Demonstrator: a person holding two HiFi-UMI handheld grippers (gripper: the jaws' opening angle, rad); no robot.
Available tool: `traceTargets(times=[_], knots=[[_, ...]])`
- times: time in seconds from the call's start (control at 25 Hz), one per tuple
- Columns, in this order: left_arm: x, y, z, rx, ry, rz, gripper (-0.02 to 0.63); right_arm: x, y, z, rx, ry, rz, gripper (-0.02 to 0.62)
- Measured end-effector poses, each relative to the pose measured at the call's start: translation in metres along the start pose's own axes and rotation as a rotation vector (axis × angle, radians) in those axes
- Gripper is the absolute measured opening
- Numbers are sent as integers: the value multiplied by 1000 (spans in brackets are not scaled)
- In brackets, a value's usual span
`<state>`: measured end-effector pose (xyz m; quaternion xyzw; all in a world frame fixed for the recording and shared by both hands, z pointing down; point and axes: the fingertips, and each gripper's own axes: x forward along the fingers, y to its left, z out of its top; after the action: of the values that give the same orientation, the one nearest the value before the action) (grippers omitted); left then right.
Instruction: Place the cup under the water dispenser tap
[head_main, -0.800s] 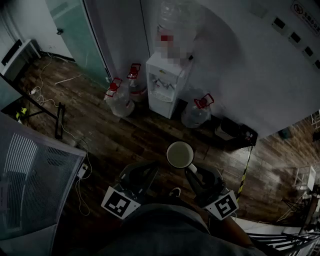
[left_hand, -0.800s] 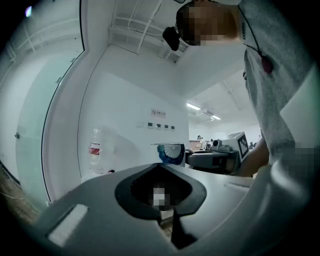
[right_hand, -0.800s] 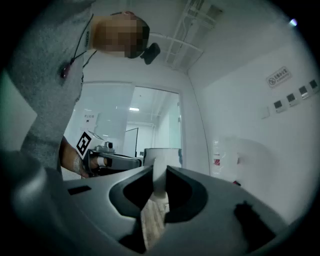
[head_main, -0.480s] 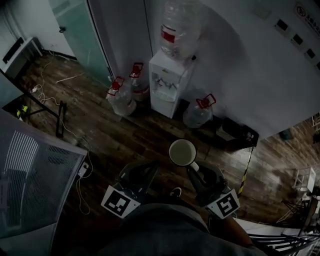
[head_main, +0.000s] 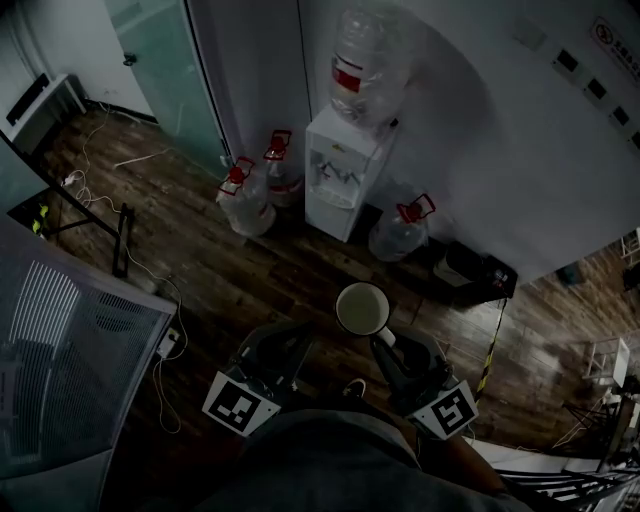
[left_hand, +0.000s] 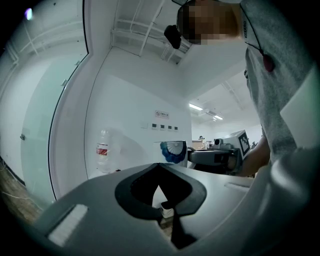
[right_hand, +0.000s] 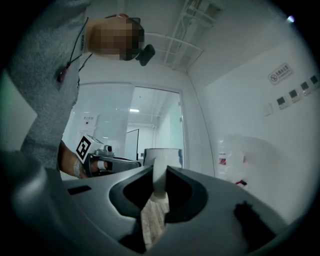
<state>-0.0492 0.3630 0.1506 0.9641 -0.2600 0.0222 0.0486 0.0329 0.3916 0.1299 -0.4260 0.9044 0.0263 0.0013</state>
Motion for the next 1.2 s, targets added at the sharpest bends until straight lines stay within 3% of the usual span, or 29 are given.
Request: traceTargets(times=[0.68,1.2], knots=[[-37,64,-4,-15,-7,-56,8,63,32,-3,-11,-13,-90,61],[40,121,-1,-11,-21,-17,8,103,-56,-13,-7,-42,-39,61]])
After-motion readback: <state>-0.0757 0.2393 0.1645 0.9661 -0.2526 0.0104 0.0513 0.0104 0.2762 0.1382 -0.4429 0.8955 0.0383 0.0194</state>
